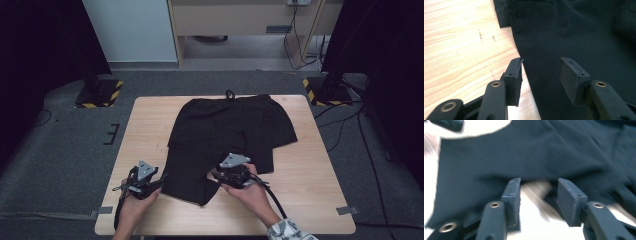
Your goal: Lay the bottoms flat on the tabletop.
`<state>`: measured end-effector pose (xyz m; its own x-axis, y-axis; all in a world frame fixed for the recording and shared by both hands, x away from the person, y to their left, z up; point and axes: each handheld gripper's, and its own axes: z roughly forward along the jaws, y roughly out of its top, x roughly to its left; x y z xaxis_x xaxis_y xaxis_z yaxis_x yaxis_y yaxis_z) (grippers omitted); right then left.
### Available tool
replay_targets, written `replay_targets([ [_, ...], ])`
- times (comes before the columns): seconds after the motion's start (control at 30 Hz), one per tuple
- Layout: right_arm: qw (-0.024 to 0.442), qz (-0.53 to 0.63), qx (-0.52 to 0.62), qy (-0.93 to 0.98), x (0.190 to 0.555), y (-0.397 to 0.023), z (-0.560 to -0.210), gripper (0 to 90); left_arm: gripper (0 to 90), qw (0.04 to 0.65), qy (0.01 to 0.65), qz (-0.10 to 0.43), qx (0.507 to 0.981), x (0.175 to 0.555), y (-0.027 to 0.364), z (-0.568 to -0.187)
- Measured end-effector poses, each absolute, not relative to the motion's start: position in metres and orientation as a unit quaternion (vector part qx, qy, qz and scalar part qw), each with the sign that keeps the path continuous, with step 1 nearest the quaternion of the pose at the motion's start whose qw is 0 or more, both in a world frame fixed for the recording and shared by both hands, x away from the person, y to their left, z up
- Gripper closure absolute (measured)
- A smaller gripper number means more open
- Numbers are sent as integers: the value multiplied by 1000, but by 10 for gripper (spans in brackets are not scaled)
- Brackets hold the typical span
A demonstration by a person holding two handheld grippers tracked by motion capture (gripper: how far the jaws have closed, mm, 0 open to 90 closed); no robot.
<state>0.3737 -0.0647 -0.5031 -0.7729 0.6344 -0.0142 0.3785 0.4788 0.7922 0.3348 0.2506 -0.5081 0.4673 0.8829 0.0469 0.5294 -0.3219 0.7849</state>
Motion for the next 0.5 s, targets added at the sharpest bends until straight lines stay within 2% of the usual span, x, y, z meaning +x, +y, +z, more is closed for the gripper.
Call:
replay_targets([
  [0.17, 151, 436, 279, 842, 378, -22, -486, 554, 489, 355, 455, 239, 781, 338, 250, -511],
  [0.3, 151, 417, 264, 857, 382, 4, -487, 556, 484, 356, 457, 240, 779, 340, 249, -512],
  [0.5, 157, 367, 266, 877, 381, 5, -509, 567, 494, 352, 455, 238, 783, 340, 249, -512],
])
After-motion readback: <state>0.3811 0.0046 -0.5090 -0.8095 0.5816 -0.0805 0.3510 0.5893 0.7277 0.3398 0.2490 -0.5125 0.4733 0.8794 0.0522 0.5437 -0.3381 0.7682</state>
